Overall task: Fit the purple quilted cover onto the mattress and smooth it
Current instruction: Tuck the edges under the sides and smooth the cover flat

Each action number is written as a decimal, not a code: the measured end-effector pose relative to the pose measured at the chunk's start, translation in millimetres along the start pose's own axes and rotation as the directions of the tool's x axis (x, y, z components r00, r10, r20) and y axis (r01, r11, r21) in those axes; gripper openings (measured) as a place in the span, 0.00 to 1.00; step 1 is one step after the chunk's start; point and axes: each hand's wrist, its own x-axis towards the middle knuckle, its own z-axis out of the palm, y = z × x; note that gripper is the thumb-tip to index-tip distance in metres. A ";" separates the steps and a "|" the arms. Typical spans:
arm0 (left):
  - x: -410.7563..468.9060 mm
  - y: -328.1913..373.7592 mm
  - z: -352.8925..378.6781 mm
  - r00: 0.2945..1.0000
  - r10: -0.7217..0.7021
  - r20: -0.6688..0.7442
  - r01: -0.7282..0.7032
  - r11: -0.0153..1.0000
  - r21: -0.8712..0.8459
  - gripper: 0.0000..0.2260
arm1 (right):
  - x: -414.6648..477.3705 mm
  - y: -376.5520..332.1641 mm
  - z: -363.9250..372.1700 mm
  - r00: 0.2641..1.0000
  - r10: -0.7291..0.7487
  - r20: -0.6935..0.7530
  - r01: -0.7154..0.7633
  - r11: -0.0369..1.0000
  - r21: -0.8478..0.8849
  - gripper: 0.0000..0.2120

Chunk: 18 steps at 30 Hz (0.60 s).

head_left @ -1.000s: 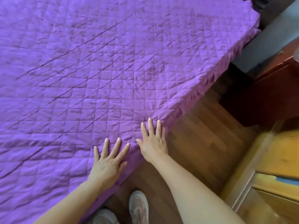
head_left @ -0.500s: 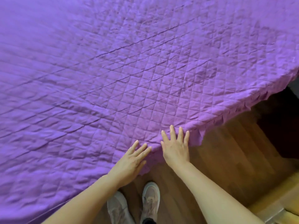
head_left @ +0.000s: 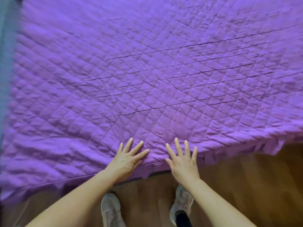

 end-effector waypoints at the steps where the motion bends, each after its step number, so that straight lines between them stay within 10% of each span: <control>1: -11.6 -11.5 -2.2 0.996 0.034 -0.080 -0.035 0.999 -0.006 0.23 | -4.1 -11.9 -2.8 1.000 0.020 -0.011 -0.020 1.000 -0.017 0.26; 6: -73.7 -93.5 17.4 0.950 0.019 -0.312 -0.052 0.994 -0.098 0.13 | -3.6 -111.2 -29.7 0.985 -0.054 -0.164 0.065 0.996 0.061 0.23; 18: -221.4 -234.6 94.6 0.981 -0.183 0.057 0.191 0.964 -0.184 0.29 | -1.3 -299.9 -18.9 0.880 -0.450 -0.149 0.450 0.892 -0.040 0.27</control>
